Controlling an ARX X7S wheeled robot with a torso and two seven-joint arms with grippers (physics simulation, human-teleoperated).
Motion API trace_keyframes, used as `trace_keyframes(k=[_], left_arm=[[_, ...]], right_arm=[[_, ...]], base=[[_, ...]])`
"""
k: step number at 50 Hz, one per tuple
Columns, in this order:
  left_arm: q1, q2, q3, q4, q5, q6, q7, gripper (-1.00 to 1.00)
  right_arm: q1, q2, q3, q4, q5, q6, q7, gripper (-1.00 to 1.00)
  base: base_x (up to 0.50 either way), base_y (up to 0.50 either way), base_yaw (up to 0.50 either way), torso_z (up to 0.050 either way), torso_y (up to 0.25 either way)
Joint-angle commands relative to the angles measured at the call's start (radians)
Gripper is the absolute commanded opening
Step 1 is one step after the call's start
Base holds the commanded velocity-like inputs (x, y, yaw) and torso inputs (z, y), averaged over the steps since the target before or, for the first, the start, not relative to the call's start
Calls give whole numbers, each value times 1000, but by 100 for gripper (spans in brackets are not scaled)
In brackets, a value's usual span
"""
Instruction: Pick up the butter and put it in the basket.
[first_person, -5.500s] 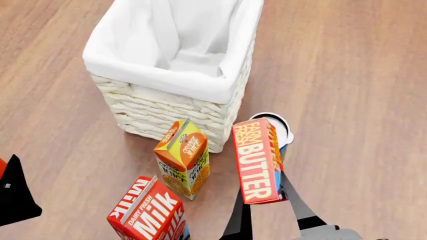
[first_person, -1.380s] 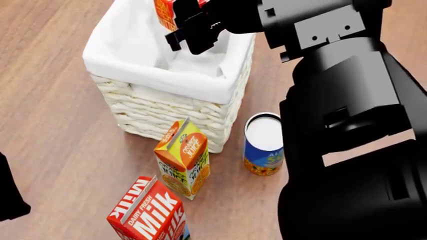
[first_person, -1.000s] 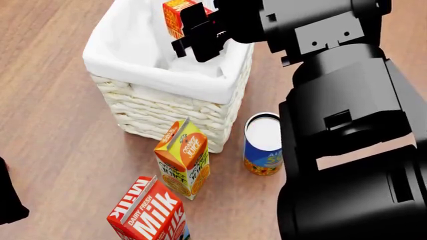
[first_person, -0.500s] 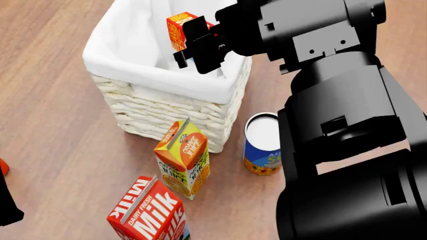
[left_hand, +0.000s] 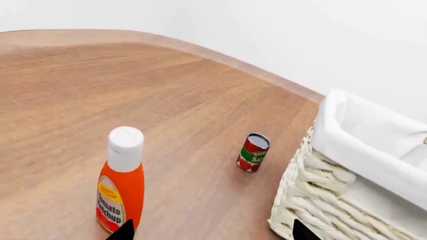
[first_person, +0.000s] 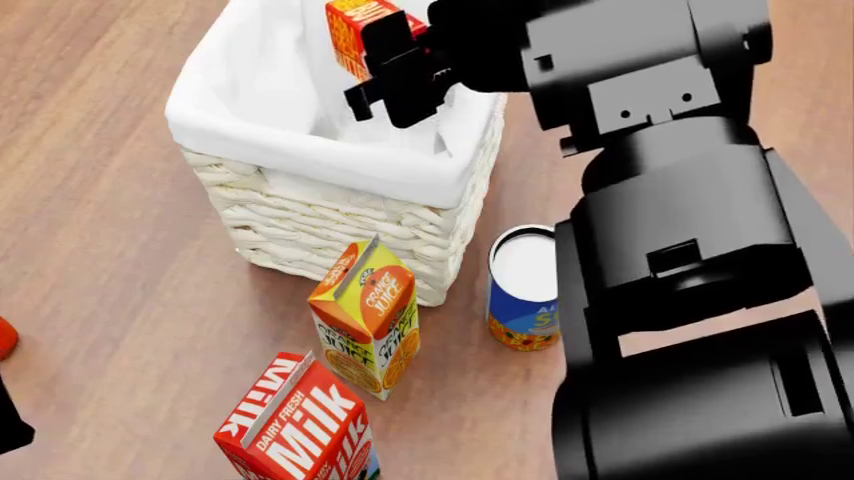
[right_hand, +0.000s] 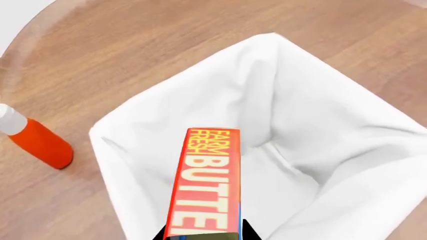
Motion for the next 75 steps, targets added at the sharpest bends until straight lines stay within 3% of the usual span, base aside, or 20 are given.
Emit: trace_keyframes(k=[1, 10, 26, 27, 44, 58, 72, 75], left_arm=[[11, -13, -21, 33, -37, -12, -25, 100], [27, -22, -35, 53, -57, -14, -36, 100], [29, -26, -33, 47, -56, -6, -27, 100], [29, -26, -32, 46, -56, -6, -27, 100], [29, -28, -29, 46, -54, -1, -26, 100], [33, -28, -19, 42, -44, 9, -14, 100], [36, -37, -18, 42, -39, 21, 7, 100], [35, -38, -17, 40, -37, 24, 13, 100]], right_arm=[[15, 0, 200, 0, -127, -56, -24, -100], [22, 0, 283, 0, -197, -72, -39, -100], [18, -1, 283, 0, -205, -92, -36, -100], [18, -2, 281, 0, -202, -94, -41, 100], [25, 4, 314, 0, -220, -166, -23, 100], [31, 12, 346, 0, -226, -393, 37, 100], [22, -2, 227, -7, -159, -567, 97, 100], [-105, 42, 218, -303, -144, -388, 114, 100]], base=[[0, 0, 0, 0, 0], [0, 0, 0, 0, 1], [0, 0, 0, 1, 1], [0, 0, 0, 0, 0], [0, 0, 0, 0, 0], [0, 0, 0, 0, 0], [0, 0, 0, 0, 0], [0, 0, 0, 0, 0]])
